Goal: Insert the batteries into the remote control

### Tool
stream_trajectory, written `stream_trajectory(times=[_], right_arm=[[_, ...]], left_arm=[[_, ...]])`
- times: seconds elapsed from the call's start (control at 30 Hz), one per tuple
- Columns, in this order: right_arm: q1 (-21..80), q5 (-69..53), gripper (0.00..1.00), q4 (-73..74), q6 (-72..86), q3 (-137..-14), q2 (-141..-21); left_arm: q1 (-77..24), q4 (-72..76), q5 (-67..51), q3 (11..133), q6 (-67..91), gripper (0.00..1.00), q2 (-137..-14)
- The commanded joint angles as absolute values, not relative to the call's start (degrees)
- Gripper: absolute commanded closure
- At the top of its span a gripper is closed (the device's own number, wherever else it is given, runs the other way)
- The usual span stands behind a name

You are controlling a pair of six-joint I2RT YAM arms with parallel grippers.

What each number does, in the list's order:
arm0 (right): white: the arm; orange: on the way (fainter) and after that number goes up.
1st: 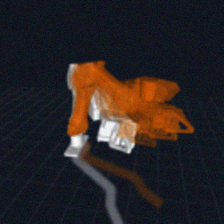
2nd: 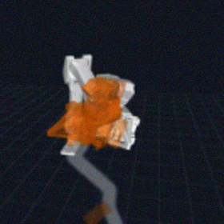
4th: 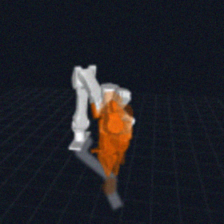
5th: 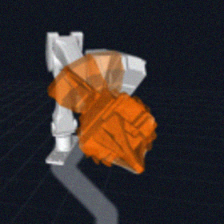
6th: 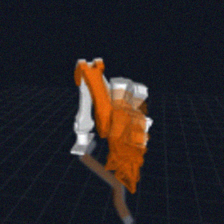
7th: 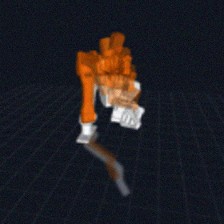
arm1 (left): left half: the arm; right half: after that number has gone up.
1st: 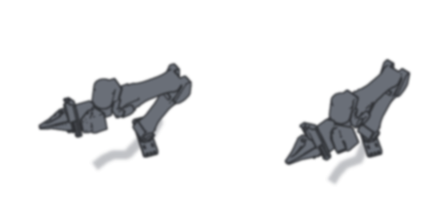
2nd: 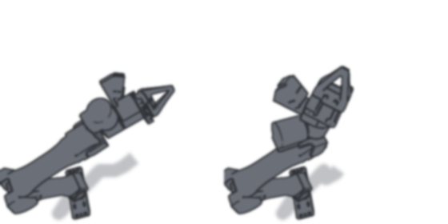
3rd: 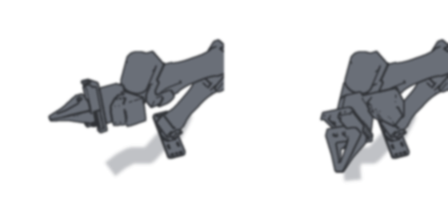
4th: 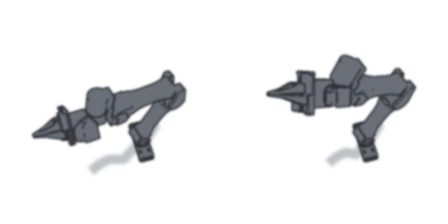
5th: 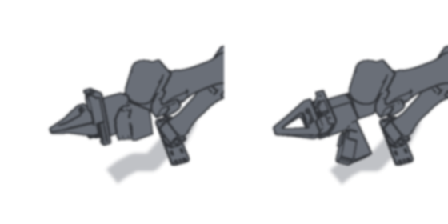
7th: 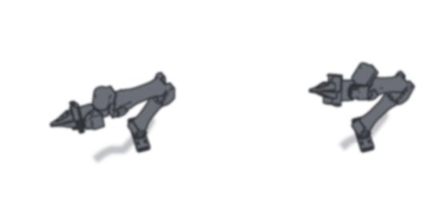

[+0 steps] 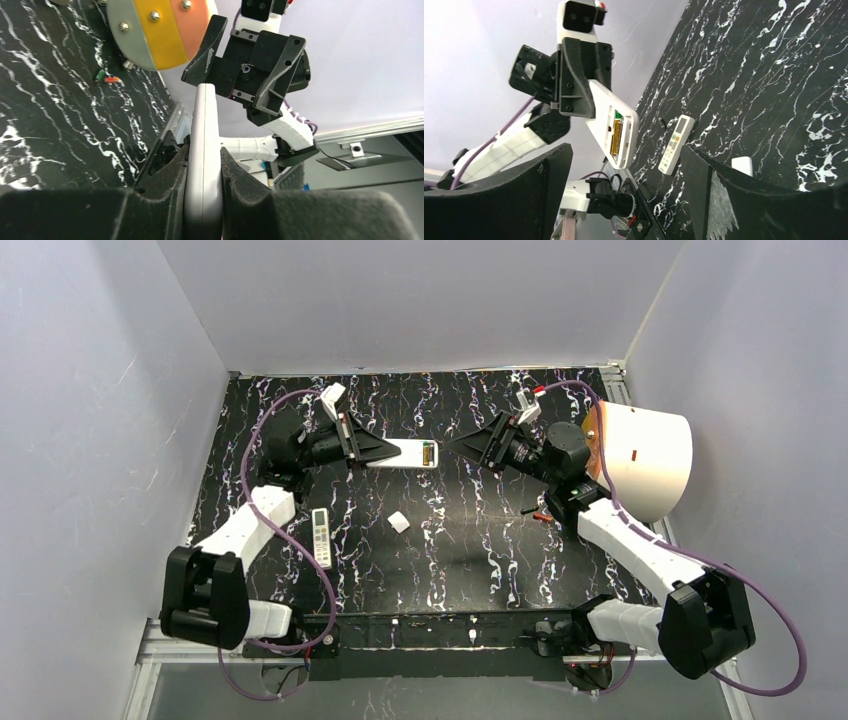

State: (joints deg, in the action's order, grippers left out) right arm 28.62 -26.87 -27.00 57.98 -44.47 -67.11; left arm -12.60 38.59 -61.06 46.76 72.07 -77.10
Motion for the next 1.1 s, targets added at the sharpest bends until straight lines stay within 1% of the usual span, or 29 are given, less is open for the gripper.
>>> stream_trajectory(times=[0.0, 0.1, 0.17, 0.2, 0.27, 0.33, 0.4, 0.5, 0.6, 0.63, 0.7, 0.83, 1.07], right_arm=[[29.04, -29.06, 0.11, -22.76, 52.03, -49.03, -68.97], [30.65, -24.73, 0.11, -13.57, 45.76, -51.84, -70.48], [32.58, -19.45, 0.12, -6.09, 41.56, -54.44, -72.44], [33.87, -17.23, 0.13, -3.38, 40.12, -55.35, -73.63], [36.24, -11.54, 0.17, 2.16, 38.72, -57.52, -76.2], [38.66, -6.7, 0.24, 6.22, 38.84, -59.35, -79.21], [41.03, -2.8, 0.31, 9.08, 40.02, -61.25, -82.85], [44.65, 1.07, 0.44, 8.32, 41.63, -63.27, -88.52], [47.65, 1.23, 0.57, 5.49, 42.25, -66.58, -94.96], [48.5, 1.01, 0.59, 5.05, 42.15, -68.26, -97.34], [50.23, 1.09, 0.6, 4.73, 41.89, -72.06, -102.44], [52.78, 2.48, 0.6, 3.69, 42.71, -77.26, -109.59], [53.89, 6.5, 0.61, 3.56, 44.57, -80.88, -115.35]], left_arm=[[-10.16, 27.56, -60.16, 45.85, 61.43, 1.0, -72.08], [-7.66, 18.03, -57.79, 46.07, 56.35, 1.0, -69.86], [-5.93, 4.66, -52.31, 48.0, 49.77, 1.0, -68.76], [-5.39, -3.79, -46.31, 49.73, 45.19, 1.0, -68.58], [-5.11, -17.53, -37.24, 53.48, 36.37, 1.0, -68.55], [-4.87, -23.01, -32.11, 54.75, 32.87, 1.0, -67.94], [-4.5, -25.15, -28.87, 54.65, 31.57, 1.0, -66.7], [-4.18, -26.69, -24.55, 53.79, 30.73, 1.0, -64.59], [-4.02, -28.07, -21.66, 53.23, 30.31, 1.0, -62.66], [-4.01, -28.61, -20.91, 53.18, 29.99, 1.0, -62.23], [-3.98, -29.39, -19.95, 52.9, 29.06, 1.0, -61.42], [-3.96, -29.07, -22.23, 51.38, 27.42, 1.0, -60.95], [-4.0, -29.16, -21.59, 49.72, 26.72, 1.0, -60.3]])
